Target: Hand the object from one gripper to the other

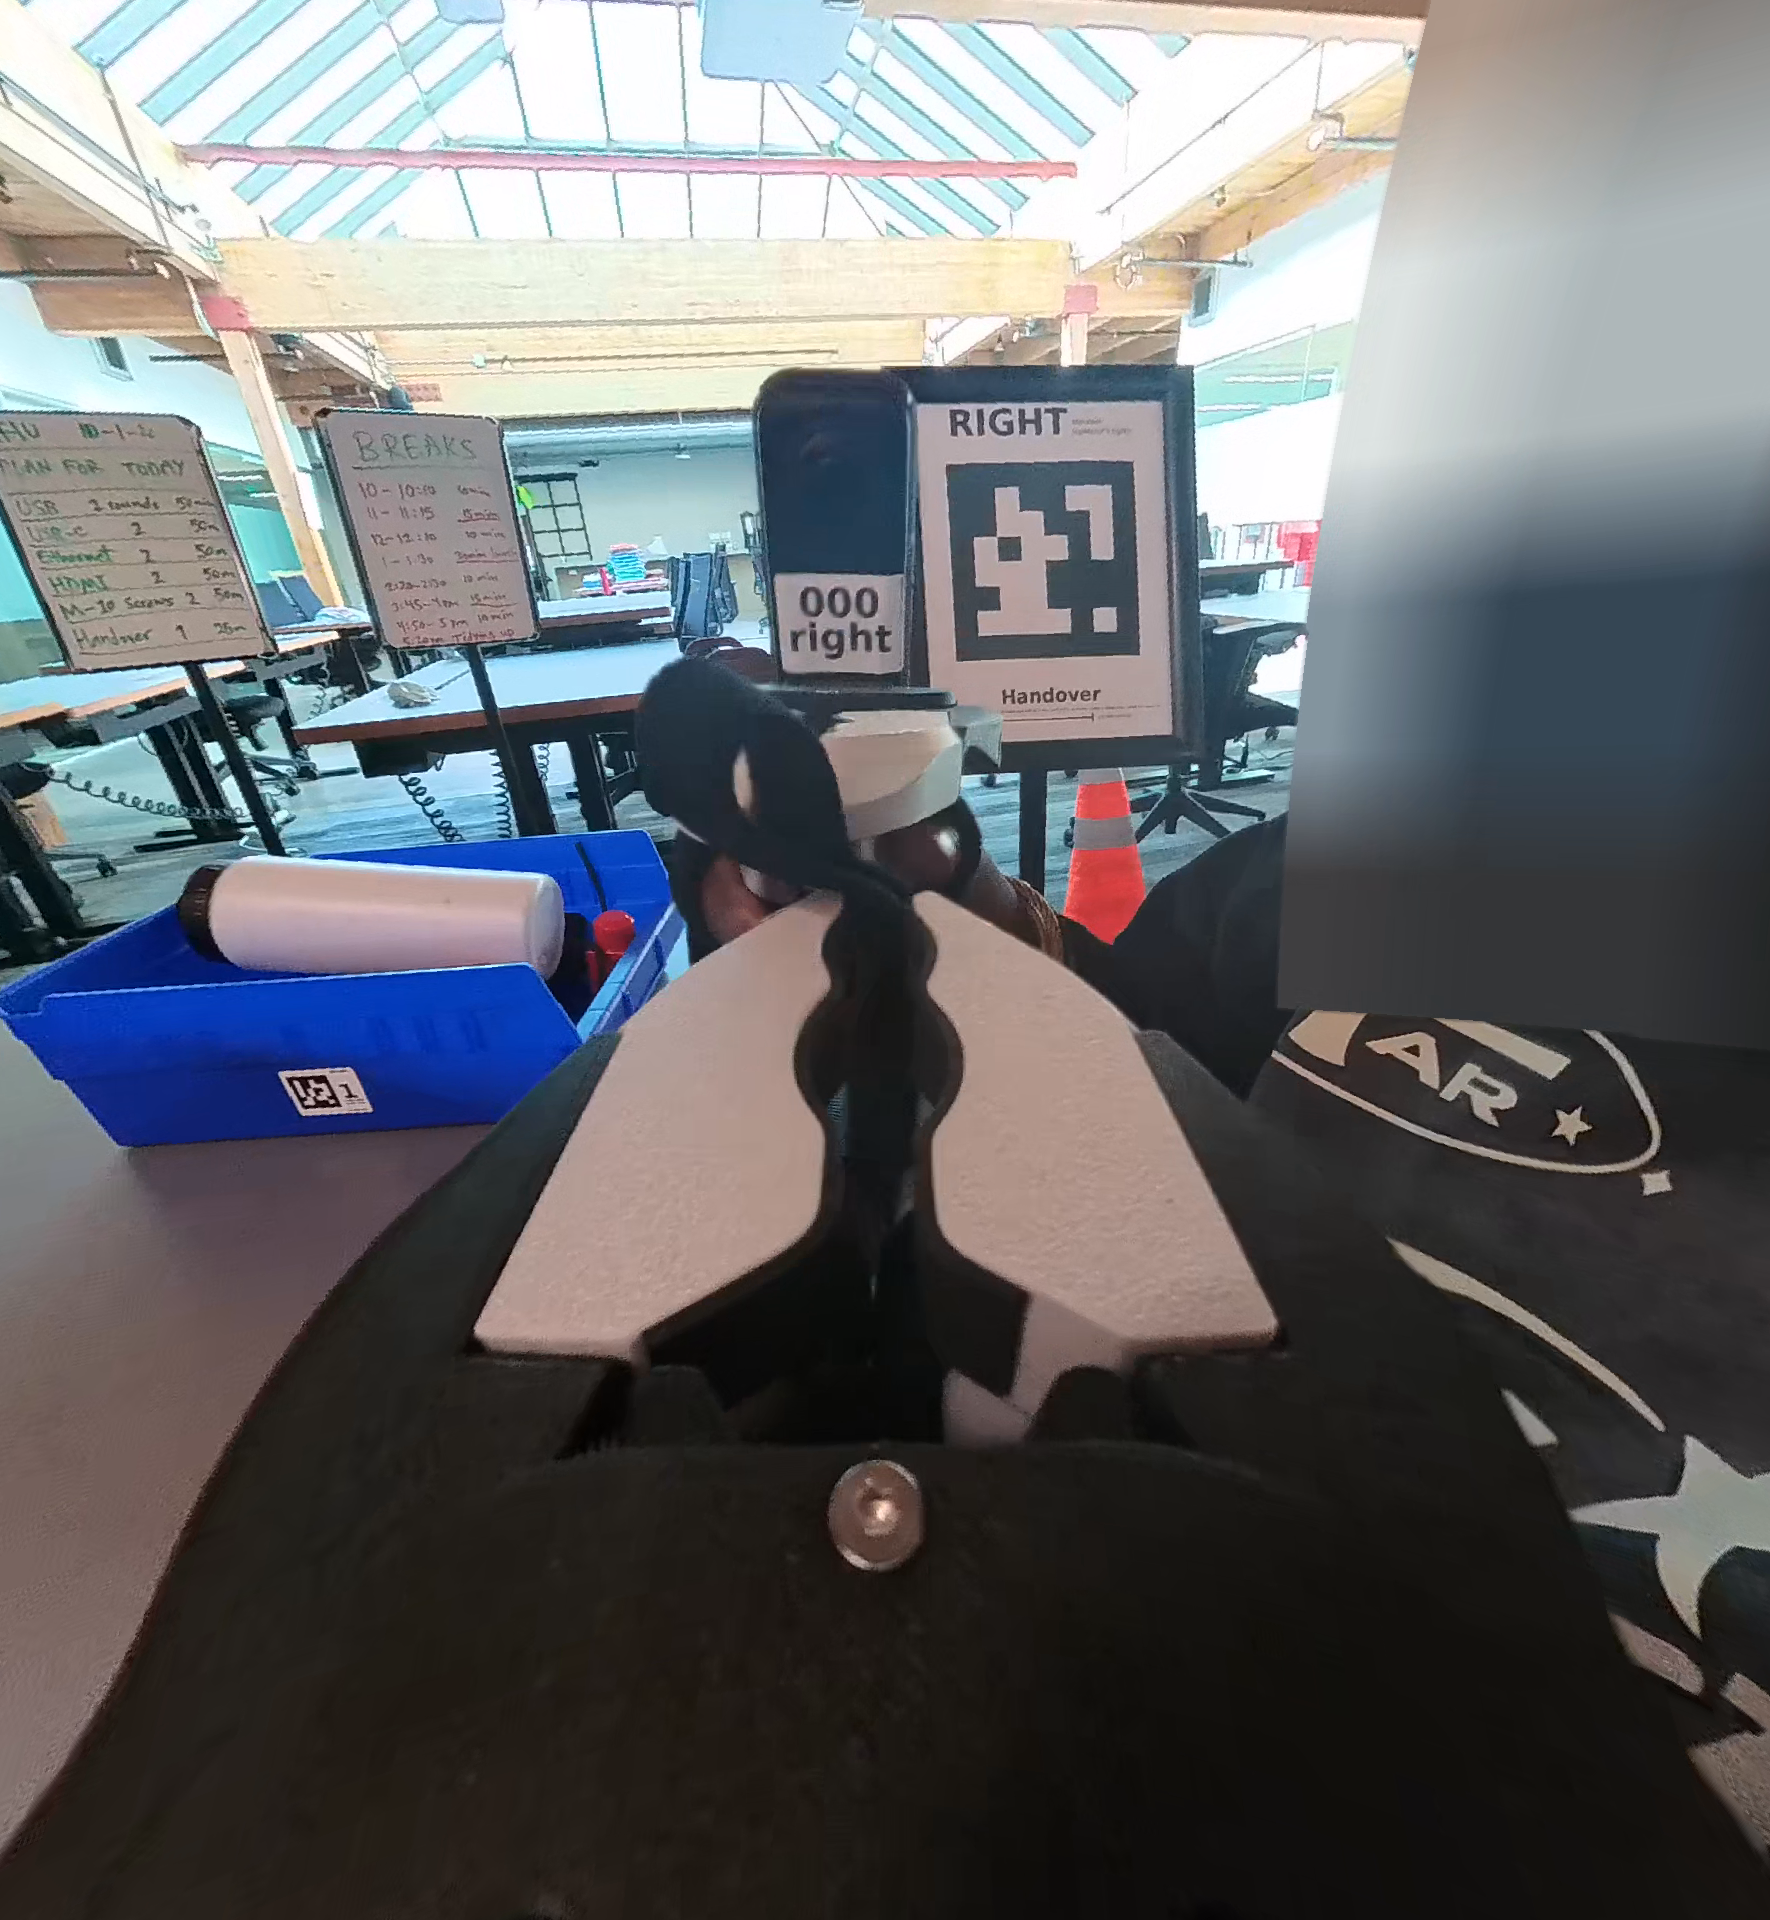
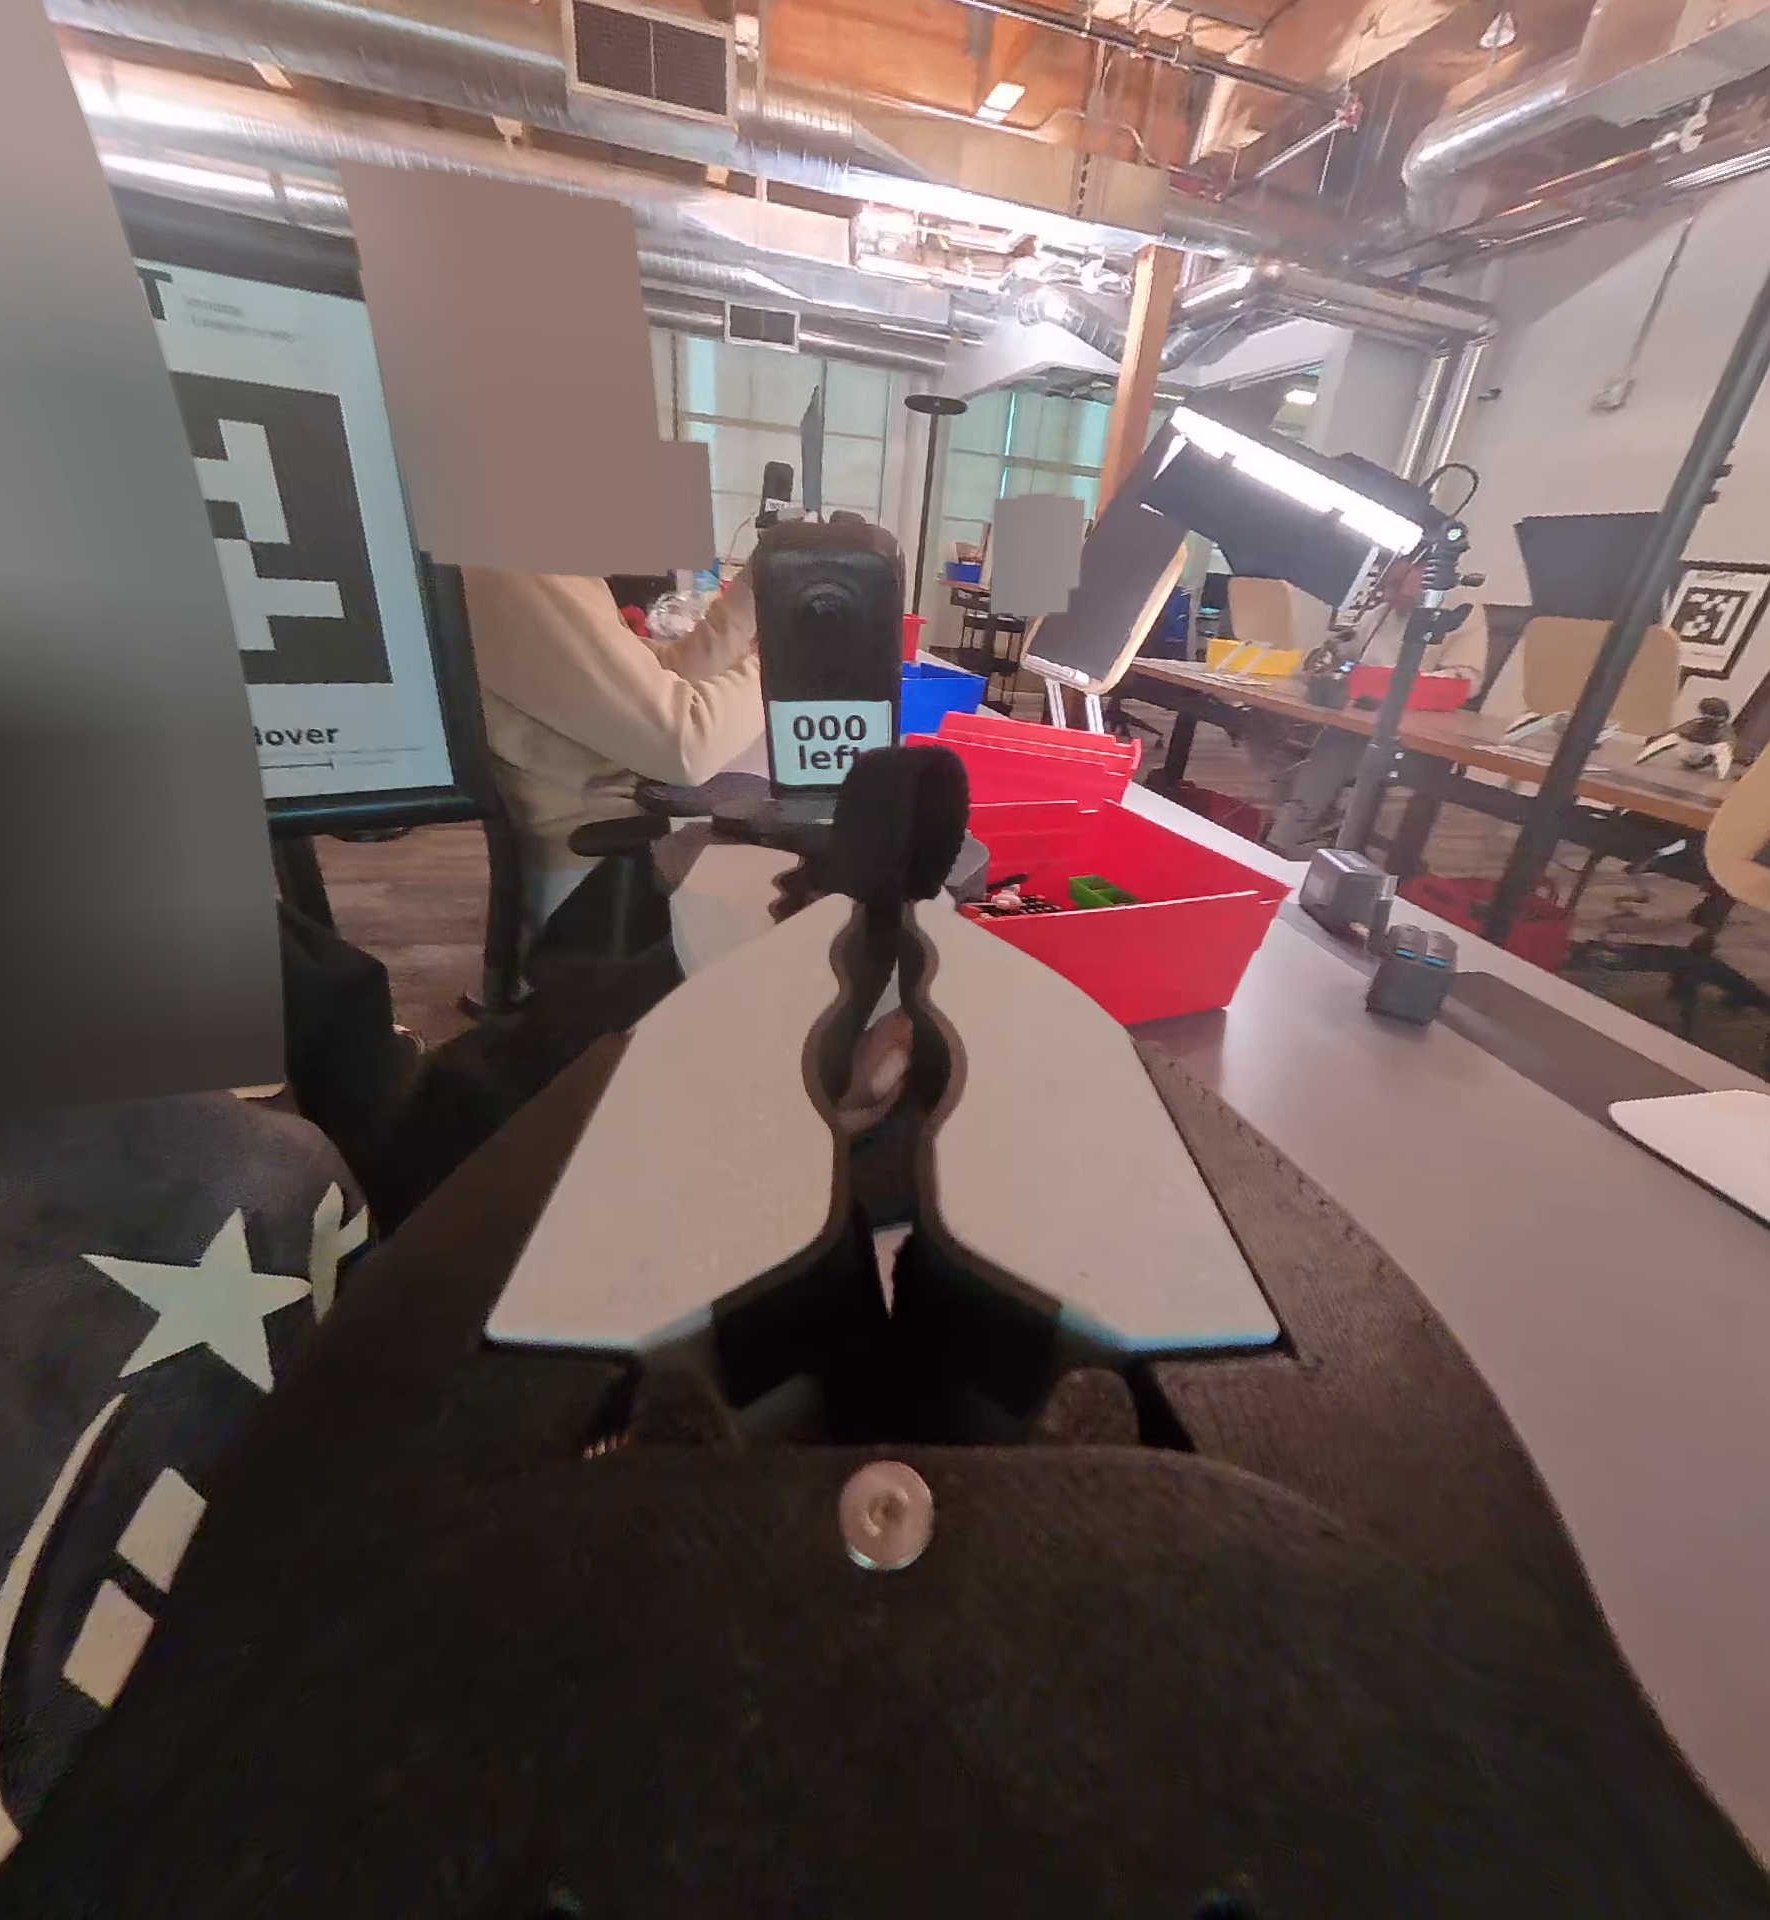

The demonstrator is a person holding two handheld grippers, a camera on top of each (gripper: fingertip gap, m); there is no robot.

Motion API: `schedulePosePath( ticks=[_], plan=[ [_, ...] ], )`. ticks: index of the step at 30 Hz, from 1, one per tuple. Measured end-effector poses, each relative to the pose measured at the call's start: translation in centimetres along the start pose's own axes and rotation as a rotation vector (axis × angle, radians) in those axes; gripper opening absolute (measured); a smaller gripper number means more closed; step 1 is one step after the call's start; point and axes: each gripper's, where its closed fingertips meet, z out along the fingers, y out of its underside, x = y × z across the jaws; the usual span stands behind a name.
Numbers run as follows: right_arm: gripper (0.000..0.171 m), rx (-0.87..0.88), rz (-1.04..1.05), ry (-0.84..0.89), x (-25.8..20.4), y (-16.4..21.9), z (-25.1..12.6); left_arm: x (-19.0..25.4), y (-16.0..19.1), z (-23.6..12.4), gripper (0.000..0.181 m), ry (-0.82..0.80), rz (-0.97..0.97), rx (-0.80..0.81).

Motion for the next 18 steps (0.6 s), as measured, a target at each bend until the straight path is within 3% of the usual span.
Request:
schedulePosePath(
  ticks=[5, 7, 13, 15, 18],
  plan=[
    [0.009, -0.032, 0.032, -0.033, -0.4, 0.4, -0.1, 0.4, 0.6, 0.2, 0.005, 0.021, 0.076, -0.028],
    [0.03, -0.045, 0.084, -0.044, -0.1, 0.6, -0.2, 1.2, 0.8, 0.2, 0.005, 0.067, 0.109, -0.034],
    [0.022, -0.068, 0.203, -0.299, -2.8, 1.5, -0.3, 1.8, 1.6, 0.6, 0.005, 0.112, 0.104, -0.078],
    [0.007, -0.038, 0.189, -0.324, -2.9, 1.2, -0.3, 1.3, 1.6, 0.6, 0.005, 0.086, 0.085, -0.077],
    [0.006, 0.001, 0.186, -0.27, -1.9, 0.4, -0.5, 0.8, 0.9, 0.3, 0.005, 0.058, 0.056, -0.036]
  ],
)
